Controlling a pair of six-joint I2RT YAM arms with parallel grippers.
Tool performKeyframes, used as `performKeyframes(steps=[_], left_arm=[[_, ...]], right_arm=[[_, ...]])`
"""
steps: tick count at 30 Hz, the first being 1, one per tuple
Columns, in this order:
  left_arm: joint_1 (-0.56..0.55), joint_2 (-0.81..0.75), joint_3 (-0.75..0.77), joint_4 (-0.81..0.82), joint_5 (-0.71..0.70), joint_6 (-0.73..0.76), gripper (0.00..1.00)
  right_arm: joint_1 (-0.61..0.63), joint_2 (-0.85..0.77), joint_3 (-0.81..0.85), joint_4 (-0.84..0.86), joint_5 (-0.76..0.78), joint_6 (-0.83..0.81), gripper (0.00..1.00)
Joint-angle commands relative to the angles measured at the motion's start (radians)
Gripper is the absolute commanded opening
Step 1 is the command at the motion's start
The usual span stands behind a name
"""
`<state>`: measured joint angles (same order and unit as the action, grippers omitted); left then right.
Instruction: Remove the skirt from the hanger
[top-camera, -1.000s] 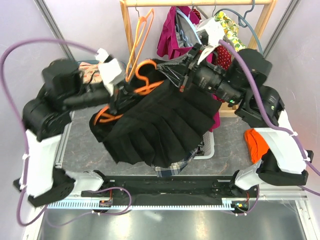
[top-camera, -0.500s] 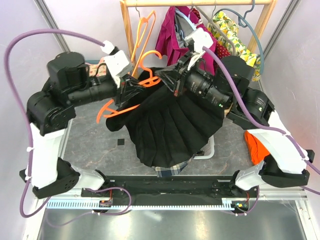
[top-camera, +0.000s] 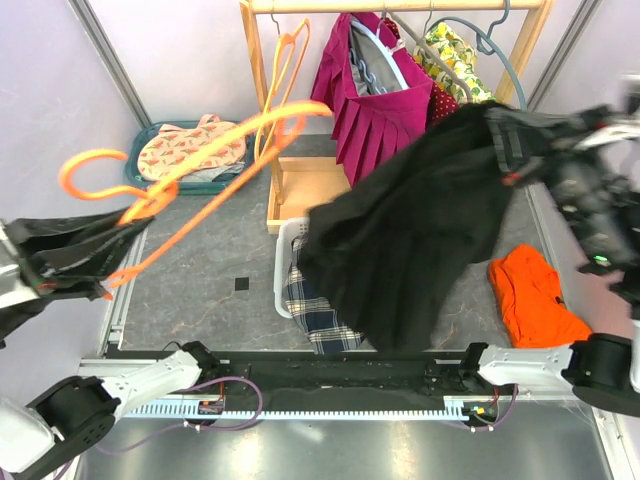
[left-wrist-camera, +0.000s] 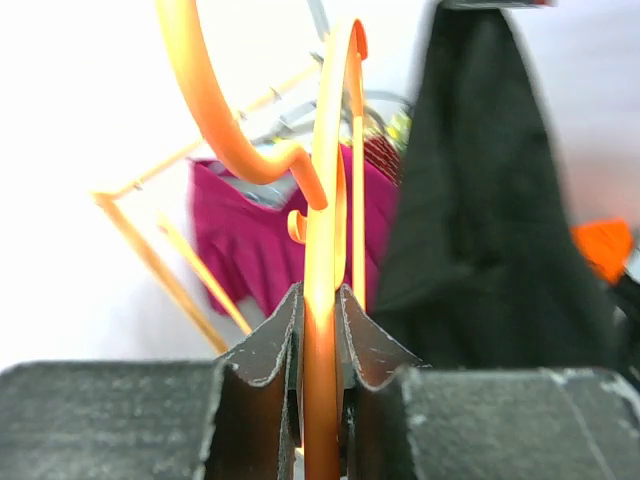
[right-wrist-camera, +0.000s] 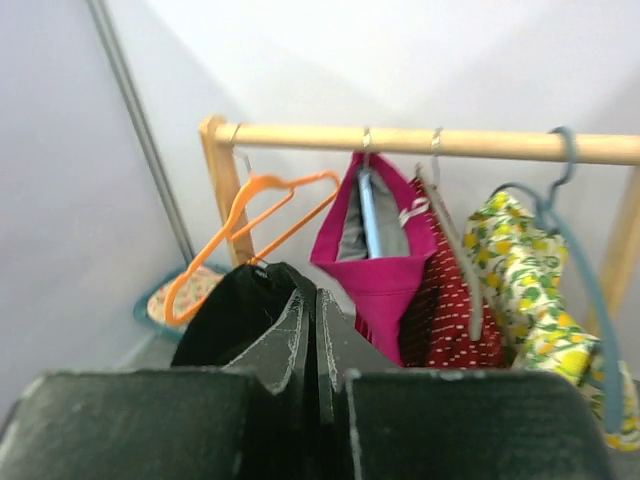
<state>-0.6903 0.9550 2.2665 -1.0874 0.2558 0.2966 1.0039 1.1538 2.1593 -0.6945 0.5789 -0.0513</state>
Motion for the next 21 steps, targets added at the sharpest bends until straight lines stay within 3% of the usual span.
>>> performKeyframes(steps=[1, 12, 21], left_arm=[[0.020, 0.050, -0.019, 0.090, -0.122, -0.003, 0.02], [0.035, 0.050, -0.111, 0.115, -0.135, -0.039, 0.02], [0.048, 0.045, -0.171, 0.156, -0.285, -0.040, 0.02]], right_arm=[[-0.002, -0.005, 0.022, 0.055, 0.061, 0.008, 0.00], [-0.002, 0.082, -0.012, 0.062, -0.082, 0.106, 0.00], [-0.002, 0.155, -0.143, 0.208, -0.336, 0.284, 0.00]])
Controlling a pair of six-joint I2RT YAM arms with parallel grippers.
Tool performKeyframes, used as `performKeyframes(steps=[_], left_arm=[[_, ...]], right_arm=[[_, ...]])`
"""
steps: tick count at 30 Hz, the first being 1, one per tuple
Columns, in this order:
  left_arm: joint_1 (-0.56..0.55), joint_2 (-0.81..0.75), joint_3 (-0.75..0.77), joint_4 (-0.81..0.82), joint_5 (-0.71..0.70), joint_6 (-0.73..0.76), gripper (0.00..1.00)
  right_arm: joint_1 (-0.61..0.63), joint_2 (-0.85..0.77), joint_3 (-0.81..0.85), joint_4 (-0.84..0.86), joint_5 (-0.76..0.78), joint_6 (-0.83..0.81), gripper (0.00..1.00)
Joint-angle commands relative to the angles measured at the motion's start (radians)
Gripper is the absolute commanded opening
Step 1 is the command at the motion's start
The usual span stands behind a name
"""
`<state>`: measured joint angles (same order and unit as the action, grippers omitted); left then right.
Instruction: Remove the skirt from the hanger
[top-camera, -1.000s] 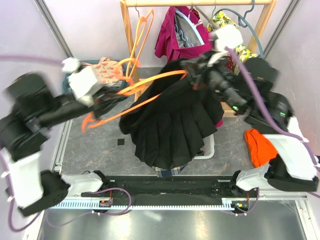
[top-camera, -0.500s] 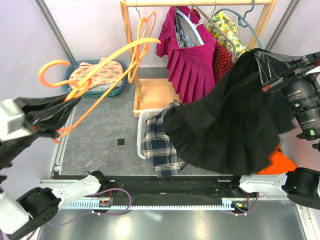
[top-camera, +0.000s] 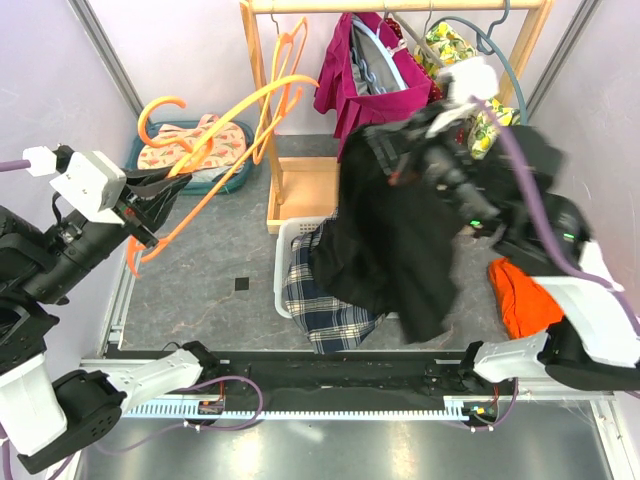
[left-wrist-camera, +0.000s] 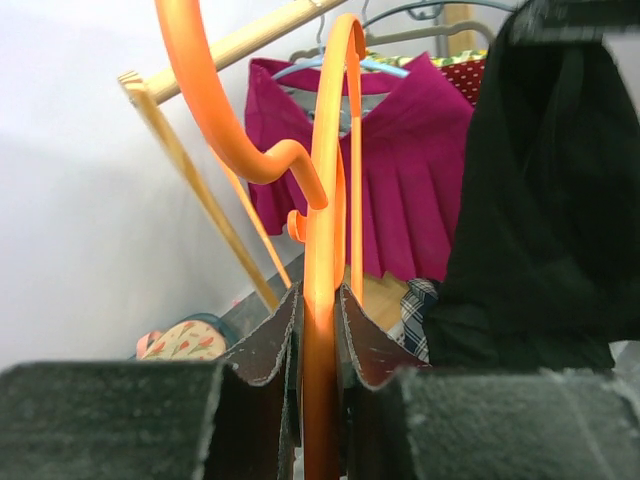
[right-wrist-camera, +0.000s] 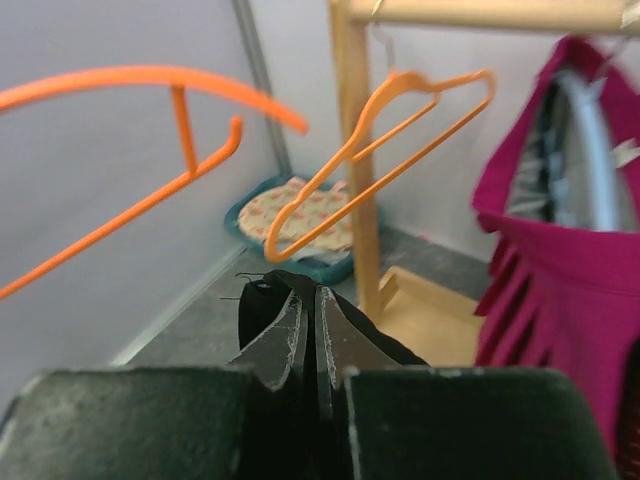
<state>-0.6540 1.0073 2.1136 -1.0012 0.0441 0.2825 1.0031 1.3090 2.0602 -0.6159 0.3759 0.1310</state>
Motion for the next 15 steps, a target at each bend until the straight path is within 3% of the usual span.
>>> performKeyframes(steps=[1, 7, 12, 15], left_arm=[[0.013, -0.009, -0.020, 0.070, -0.073, -0.028, 0.02], [0.024, -0.019, -0.040, 0.067, -0.047, -0.032, 0.02], [0.030, -0.013, -0.038, 0.068, -0.047, -0.037, 0.02], [0.034, -0.009, -0.035, 0.067, -0.021, -0.042, 0.02]], right_arm=[[-0.001, -0.001, -0.092, 0.139, -0.134, 0.116, 0.00], [-0.001, -0.068, -0.394, 0.226, -0.028, 0.148, 0.00], [-0.001, -0.079, -0.500, 0.278, 0.020, 0.168, 0.00], [-0.004, -0.056, -0.479, 0.321, 0.050, 0.162, 0.00]])
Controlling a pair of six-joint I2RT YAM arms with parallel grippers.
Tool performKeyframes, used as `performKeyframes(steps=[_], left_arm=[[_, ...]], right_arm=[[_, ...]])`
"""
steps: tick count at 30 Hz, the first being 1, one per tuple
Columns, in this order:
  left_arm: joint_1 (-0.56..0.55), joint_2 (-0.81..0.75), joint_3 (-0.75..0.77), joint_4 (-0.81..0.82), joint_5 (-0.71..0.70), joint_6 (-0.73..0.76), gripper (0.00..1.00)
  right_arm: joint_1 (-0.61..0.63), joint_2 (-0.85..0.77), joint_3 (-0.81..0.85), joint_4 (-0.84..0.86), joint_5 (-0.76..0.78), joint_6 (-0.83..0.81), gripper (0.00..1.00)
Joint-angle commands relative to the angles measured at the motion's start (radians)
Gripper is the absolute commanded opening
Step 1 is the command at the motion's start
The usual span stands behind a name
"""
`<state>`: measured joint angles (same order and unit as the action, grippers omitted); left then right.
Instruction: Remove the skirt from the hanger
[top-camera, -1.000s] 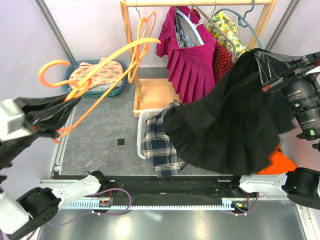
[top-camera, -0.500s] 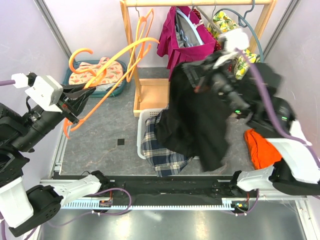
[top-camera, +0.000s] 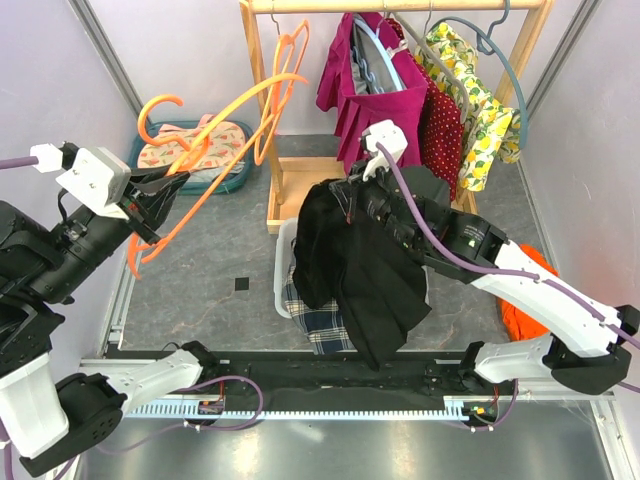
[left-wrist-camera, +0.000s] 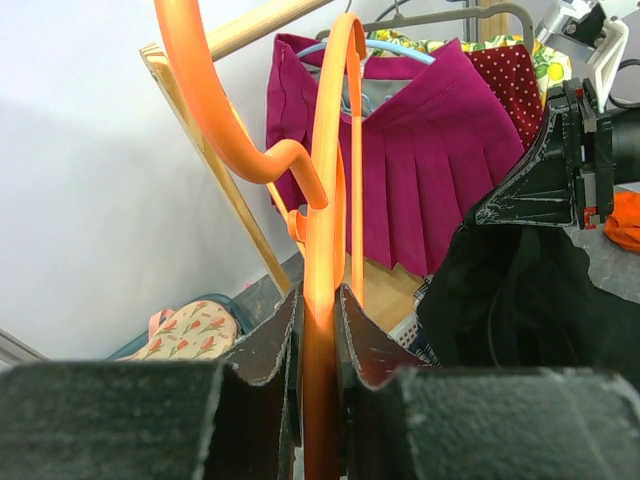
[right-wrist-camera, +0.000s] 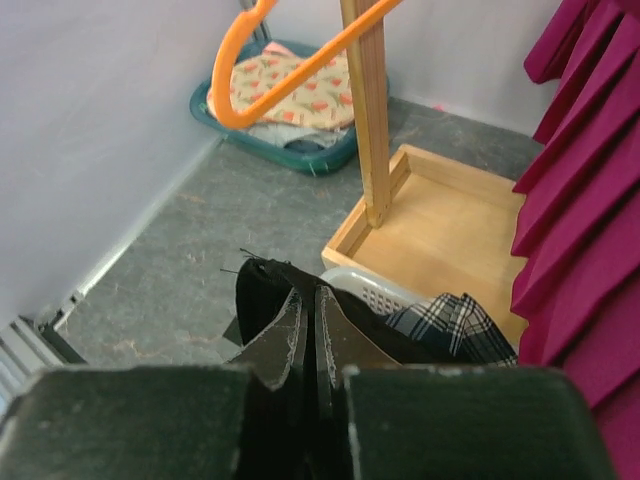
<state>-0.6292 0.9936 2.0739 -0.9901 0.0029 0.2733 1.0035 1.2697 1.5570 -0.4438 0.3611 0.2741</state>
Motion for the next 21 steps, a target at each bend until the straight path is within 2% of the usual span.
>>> performKeyframes(steps=[1, 5, 7, 10, 13, 21], left_arm=[[0.010, 0.007, 0.003, 0.057, 0.022, -0.034, 0.02], [0.014, 0.000, 0.002, 0.056, 0.022, -0.026, 0.02], [0.014, -0.004, -0.003, 0.056, 0.017, -0.020, 0.02], [0.014, -0.009, -0.017, 0.057, 0.012, -0.017, 0.02], [0.014, -0.006, -0.026, 0.057, 0.017, -0.022, 0.02], [0.014, -0.012, -0.035, 0.057, 0.017, -0.020, 0.02]], right_arm=[[-0.006, -0.007, 0.034, 0.161, 0.085, 0.008, 0.00], [-0.023, 0.052, 0.058, 0.214, 0.122, 0.023, 0.00], [-0.043, 0.071, 0.043, 0.214, 0.118, 0.081, 0.00], [-0.097, 0.089, -0.029, 0.229, 0.060, 0.175, 0.00], [-0.176, 0.111, -0.063, 0.309, -0.063, 0.272, 0.00], [-0.244, 0.302, 0.216, 0.350, -0.142, 0.215, 0.00]])
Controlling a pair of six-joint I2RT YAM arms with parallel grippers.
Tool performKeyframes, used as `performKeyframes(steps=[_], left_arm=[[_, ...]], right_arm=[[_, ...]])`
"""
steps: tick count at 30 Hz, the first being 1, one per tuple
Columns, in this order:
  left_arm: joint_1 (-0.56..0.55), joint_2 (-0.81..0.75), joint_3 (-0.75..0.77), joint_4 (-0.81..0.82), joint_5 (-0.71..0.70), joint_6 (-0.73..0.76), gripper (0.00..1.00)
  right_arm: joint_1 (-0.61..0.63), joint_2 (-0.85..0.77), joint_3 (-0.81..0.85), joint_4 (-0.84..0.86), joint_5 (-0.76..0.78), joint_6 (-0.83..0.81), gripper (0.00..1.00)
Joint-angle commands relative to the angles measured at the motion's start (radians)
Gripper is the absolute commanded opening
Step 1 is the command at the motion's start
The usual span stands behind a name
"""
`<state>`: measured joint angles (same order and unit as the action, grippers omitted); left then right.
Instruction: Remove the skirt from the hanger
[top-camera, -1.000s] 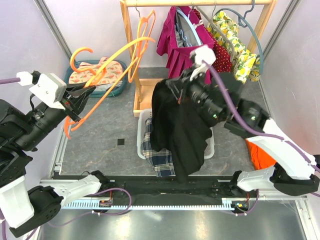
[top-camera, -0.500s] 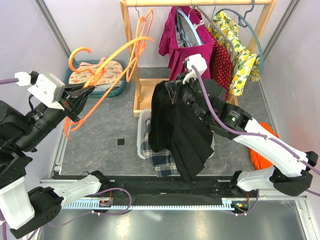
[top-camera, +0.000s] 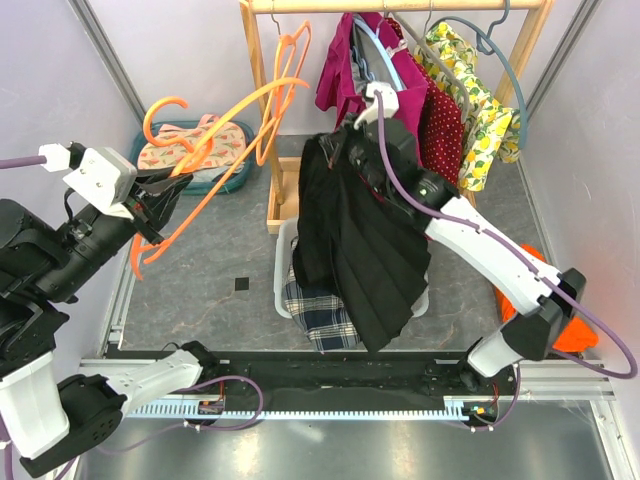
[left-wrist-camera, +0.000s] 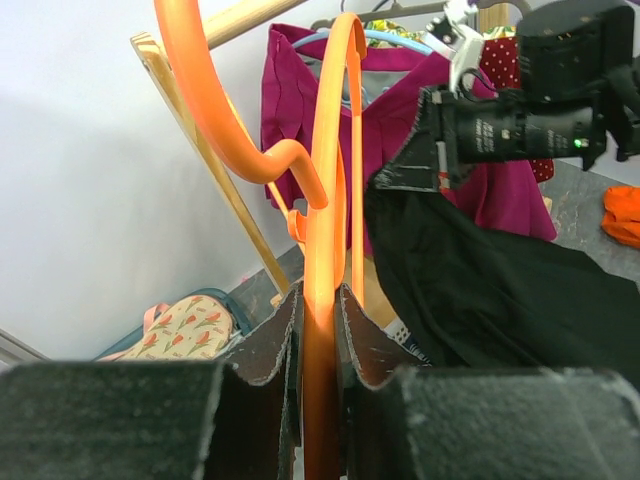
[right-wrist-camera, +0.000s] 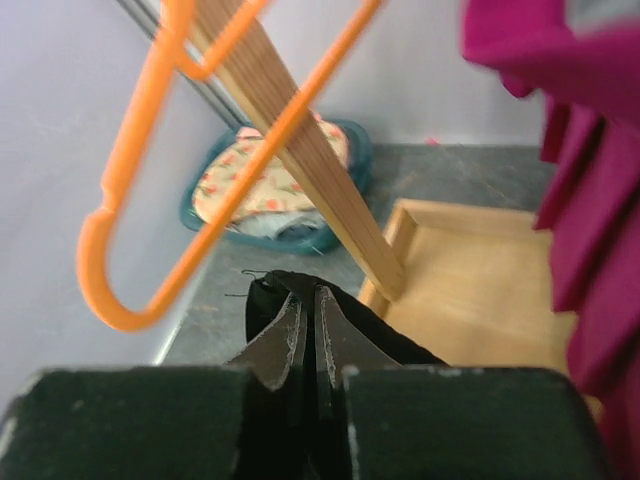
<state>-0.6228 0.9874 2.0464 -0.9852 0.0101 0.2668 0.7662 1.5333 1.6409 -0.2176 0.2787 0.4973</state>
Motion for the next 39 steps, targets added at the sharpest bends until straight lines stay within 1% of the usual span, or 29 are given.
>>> performKeyframes(steps=[1, 4, 6, 8, 9, 10, 11, 12, 13, 15, 18, 20, 27, 30, 32, 35, 39], left_arm=[[0.008, -0.006, -0.009, 0.053, 0.010, -0.012, 0.02], [0.009, -0.007, -0.015, 0.051, 0.011, -0.011, 0.02], [0.009, -0.007, -0.014, 0.052, 0.008, -0.008, 0.02], [0.009, -0.013, -0.017, 0.051, 0.010, -0.003, 0.02], [0.009, -0.016, -0.025, 0.052, 0.008, 0.000, 0.02], [0.009, -0.016, -0.031, 0.053, 0.007, 0.000, 0.02], [0.009, -0.016, -0.034, 0.053, 0.008, 0.005, 0.02], [0.009, -0.018, -0.041, 0.053, 0.013, 0.003, 0.02], [0.009, -0.018, -0.045, 0.053, 0.017, 0.003, 0.02], [0.009, -0.010, -0.043, 0.053, 0.028, 0.000, 0.02], [0.009, 0.006, -0.040, 0.049, 0.024, -0.009, 0.02], [0.009, 0.017, -0.051, 0.048, 0.015, -0.026, 0.02], [0.009, 0.123, -0.028, -0.021, -0.006, -0.074, 0.02], [0.009, 0.177, -0.005, -0.023, -0.067, -0.093, 0.02], [0.008, 0.230, 0.029, -0.029, -0.117, -0.104, 0.02], [0.009, 0.318, 0.093, -0.055, -0.168, -0.104, 0.02], [0.009, 0.434, 0.182, -0.087, -0.226, -0.121, 0.02]], right_arm=[[-0.011, 0.054, 0.157, 0.129, -0.065, -0.008, 0.00], [-0.041, 0.099, 0.183, 0.129, -0.121, 0.029, 0.00], [-0.041, 0.088, 0.153, 0.130, -0.180, 0.050, 0.00], [-0.042, 0.056, 0.041, 0.158, -0.216, 0.072, 0.00], [-0.039, 0.006, -0.011, 0.175, -0.248, 0.095, 0.00], [-0.039, -0.022, -0.124, 0.211, -0.268, 0.105, 0.00], [-0.039, -0.050, -0.182, 0.210, -0.277, 0.121, 0.00], [-0.039, -0.099, -0.237, 0.246, -0.317, 0.145, 0.00], [-0.038, -0.117, -0.330, 0.248, -0.326, 0.162, 0.00], [-0.038, -0.150, -0.401, 0.222, -0.345, 0.188, 0.00], [-0.039, -0.174, -0.556, 0.189, -0.407, 0.256, 0.00], [-0.038, -0.180, -0.596, 0.170, -0.440, 0.283, 0.00], [-0.036, -0.260, -0.811, 0.153, -0.513, 0.320, 0.00], [-0.035, -0.280, -0.864, 0.107, -0.549, 0.305, 0.00], [-0.033, -0.286, -0.895, 0.077, -0.565, 0.296, 0.00], [-0.027, -0.280, -0.947, 0.075, -0.578, 0.291, 0.00], [-0.013, -0.230, -1.016, 0.139, -0.595, 0.300, 0.00]])
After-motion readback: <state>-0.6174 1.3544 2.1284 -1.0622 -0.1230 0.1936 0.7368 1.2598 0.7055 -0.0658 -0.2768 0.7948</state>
